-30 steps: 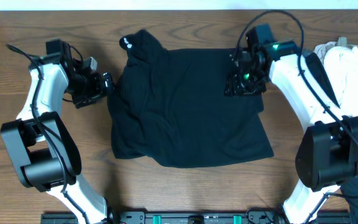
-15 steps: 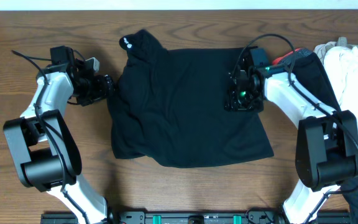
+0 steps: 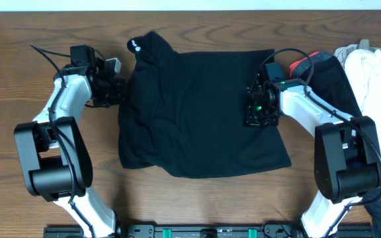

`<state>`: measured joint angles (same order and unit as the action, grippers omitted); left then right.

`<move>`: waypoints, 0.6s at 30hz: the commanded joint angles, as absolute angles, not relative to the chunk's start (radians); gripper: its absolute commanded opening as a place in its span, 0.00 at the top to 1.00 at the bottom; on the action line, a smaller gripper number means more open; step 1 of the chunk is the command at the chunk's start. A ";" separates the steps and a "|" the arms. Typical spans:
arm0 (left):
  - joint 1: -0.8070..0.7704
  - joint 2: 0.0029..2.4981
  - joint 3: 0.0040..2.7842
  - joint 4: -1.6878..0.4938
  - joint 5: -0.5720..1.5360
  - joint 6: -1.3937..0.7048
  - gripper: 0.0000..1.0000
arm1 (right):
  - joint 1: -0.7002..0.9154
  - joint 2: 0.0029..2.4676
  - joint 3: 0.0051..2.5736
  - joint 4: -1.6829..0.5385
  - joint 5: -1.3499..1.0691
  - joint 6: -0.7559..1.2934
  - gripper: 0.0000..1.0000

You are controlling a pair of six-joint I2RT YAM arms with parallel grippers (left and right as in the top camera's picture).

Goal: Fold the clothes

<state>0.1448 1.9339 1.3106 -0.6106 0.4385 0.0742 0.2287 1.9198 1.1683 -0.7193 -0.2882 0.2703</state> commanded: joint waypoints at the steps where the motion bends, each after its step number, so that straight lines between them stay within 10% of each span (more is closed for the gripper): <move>1: 0.186 1.914 1.336 -0.648 0.321 0.017 0.94 | 0.234 1.925 1.164 -0.743 -0.200 0.326 0.93; 14: 0.294 1.673 1.398 -0.749 0.102 -0.014 0.94 | 0.228 1.925 1.164 -0.778 -0.148 0.336 0.93; 15: 0.294 1.671 1.398 -0.752 0.099 -0.016 0.91 | 0.228 1.925 1.164 -0.778 -0.146 0.337 0.93; 18: 0.294 1.672 1.398 -0.772 0.099 -0.017 0.37 | 0.228 1.925 1.164 -0.779 -0.146 0.336 0.93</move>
